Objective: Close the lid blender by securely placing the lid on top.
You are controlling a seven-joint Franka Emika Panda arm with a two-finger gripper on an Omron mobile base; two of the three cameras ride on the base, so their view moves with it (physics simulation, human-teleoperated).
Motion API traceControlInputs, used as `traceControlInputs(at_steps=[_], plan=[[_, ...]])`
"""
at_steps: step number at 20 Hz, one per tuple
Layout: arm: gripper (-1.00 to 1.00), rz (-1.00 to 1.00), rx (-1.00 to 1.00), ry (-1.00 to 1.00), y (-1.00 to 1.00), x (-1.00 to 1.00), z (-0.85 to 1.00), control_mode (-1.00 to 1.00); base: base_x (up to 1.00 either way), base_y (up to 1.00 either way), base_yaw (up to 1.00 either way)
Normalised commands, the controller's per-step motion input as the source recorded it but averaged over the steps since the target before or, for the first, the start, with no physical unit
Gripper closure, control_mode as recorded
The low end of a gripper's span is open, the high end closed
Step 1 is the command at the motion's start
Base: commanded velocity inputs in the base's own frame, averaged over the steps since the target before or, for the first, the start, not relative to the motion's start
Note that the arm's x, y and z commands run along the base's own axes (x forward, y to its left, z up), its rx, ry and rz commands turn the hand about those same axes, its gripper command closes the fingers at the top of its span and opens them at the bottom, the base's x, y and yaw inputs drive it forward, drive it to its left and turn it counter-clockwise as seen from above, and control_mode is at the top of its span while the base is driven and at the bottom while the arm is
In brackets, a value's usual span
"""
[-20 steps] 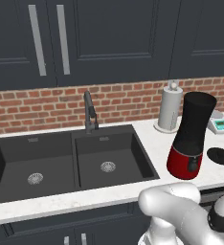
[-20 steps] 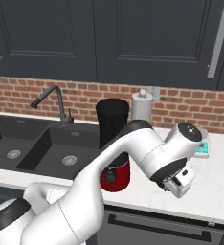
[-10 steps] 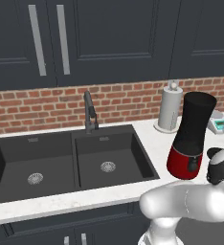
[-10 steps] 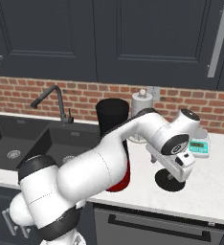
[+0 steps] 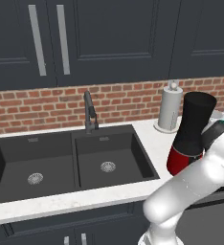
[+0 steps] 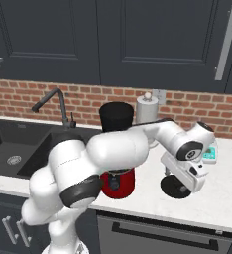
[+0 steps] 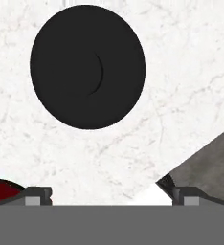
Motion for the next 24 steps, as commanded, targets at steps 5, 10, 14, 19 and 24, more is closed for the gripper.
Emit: traceControlInputs(at_steps=[5, 10, 14, 19, 24], plan=[[-1.0, 0.0, 0.08, 0.05, -0.18, 0.45, -0.27, -1.0, 0.0, 0.0, 0.0], [-1.0, 0.0, 0.02, 0.01, -0.02, 0.25, -0.3, -1.0, 0.0, 0.0, 0.0], [-1.0, -0.01, 0.0, 0.02, 0.0, 0.3, -0.16, -1.0, 0.0, 0.0, 0.0], [-1.0, -0.03, 0.0, 0.05, 0.0, 0.12, -0.21, -1.0, 0.0, 0.0, 0.0], [-1.0, -0.04, 0.0, 0.1, 0.0, 0.0, -0.35, -1.0, 0.0, 0.0, 0.0]])
